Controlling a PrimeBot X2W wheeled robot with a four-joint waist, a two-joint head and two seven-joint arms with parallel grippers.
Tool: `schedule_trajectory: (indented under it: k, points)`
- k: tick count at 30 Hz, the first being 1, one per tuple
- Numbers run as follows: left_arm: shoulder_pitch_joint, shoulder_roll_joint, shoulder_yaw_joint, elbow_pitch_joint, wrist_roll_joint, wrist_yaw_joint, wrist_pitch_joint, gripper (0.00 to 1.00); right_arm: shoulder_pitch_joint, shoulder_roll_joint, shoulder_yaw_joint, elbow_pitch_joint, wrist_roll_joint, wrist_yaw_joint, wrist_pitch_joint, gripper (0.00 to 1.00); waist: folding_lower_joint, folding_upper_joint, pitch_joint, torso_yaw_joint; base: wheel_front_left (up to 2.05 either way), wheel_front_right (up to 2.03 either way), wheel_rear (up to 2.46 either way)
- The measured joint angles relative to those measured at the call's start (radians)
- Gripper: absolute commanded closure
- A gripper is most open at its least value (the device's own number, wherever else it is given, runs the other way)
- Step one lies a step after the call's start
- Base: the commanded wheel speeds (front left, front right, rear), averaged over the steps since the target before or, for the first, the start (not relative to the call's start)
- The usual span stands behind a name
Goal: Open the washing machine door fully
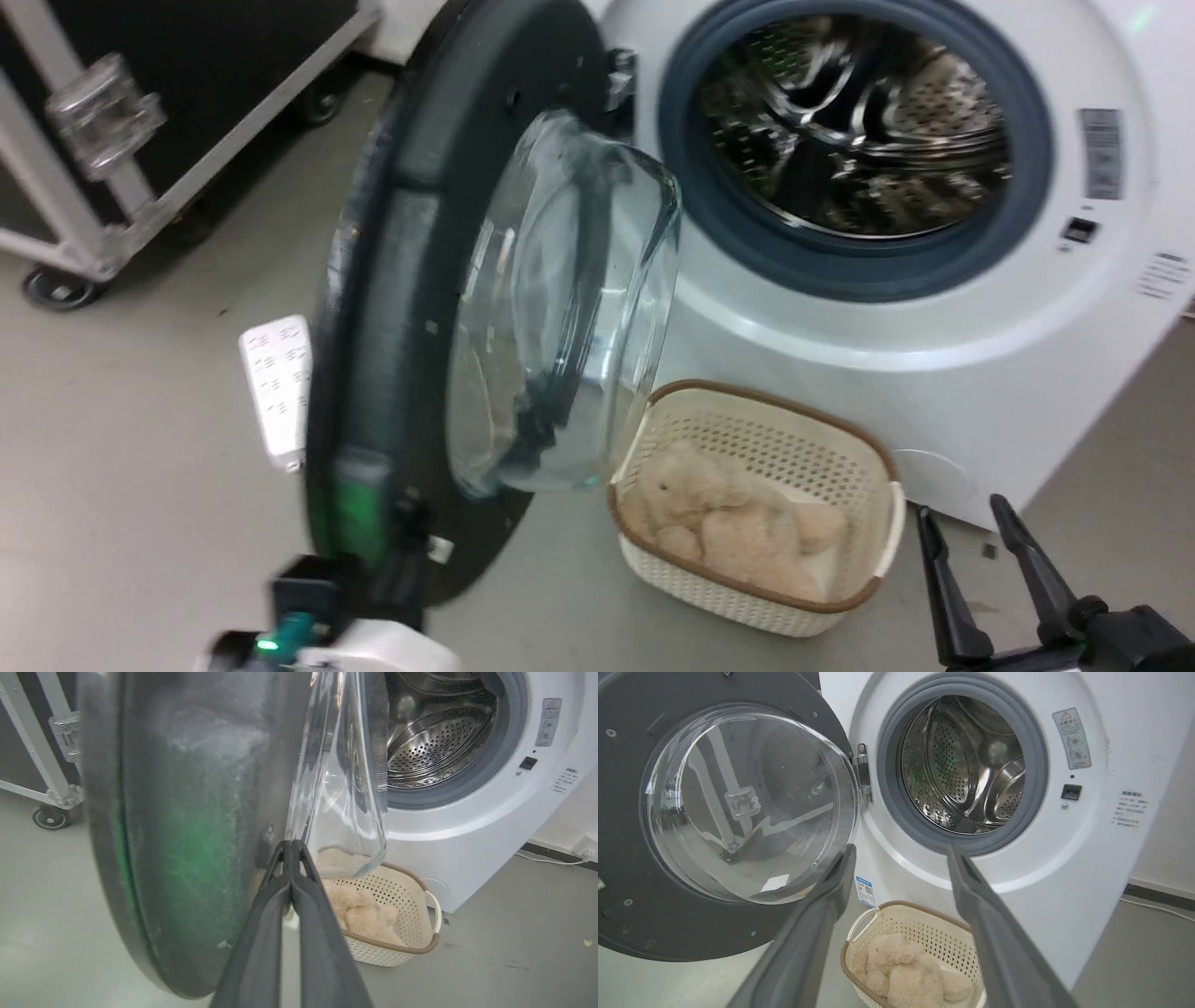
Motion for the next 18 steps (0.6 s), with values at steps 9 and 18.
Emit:
schedule_trajectory:
  k: [9,18]
  points:
    - [-0.065,0.076,0.153,-0.007,-0.071,0.013,0.016,1.00,-0.012,-0.040,0.026,-0.012,0.002,0.000,0.000,0.00,0.0001,0.0000,0.099,0.019,0.00,0.00,0.00]
    - [-0.195,0.197,0.301,0.073,-0.145,0.000,0.048,1.00,-0.054,-0.107,0.018,-0.032,0.022,0.000,0.000,0.00,0.0003,0.0000,0.204,-0.010,0.00,0.00,0.00]
